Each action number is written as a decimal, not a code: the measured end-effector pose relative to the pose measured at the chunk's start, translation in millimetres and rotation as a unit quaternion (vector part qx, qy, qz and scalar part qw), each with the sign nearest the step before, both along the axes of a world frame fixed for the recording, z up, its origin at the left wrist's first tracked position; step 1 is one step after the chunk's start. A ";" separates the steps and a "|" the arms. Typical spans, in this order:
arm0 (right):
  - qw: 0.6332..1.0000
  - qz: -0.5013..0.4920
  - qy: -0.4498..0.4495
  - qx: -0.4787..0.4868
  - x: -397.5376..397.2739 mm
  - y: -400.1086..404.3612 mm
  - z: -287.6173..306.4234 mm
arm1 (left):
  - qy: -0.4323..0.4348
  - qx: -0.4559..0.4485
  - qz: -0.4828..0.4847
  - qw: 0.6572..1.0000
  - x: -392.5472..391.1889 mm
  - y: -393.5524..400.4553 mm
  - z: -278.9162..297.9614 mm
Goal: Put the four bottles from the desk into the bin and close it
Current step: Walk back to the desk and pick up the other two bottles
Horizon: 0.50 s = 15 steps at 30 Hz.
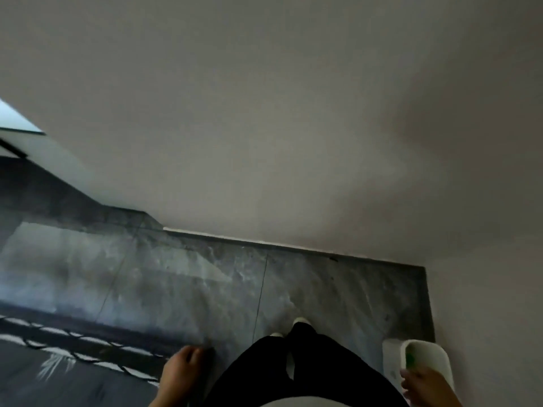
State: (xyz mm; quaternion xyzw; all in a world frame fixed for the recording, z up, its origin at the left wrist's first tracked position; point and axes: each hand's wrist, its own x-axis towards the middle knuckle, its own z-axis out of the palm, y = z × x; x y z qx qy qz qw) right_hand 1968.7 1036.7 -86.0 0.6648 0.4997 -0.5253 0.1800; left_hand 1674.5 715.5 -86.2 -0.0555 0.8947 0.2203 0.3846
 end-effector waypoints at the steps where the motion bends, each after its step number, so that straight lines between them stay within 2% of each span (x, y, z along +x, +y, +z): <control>1: 0.999 0.036 0.004 0.007 -9.9 12.5 -3.4 | 0.004 0.001 0.018 1.000 5.9 -3.0 -1.3; 7: 0.988 0.152 0.018 0.010 -113.5 65.8 -12.2 | -0.001 -0.009 0.167 0.986 42.9 -21.2 7.6; 15: 0.954 0.298 0.029 0.011 -227.9 45.5 -13.6 | -0.008 -0.018 0.336 0.942 61.6 -60.6 5.1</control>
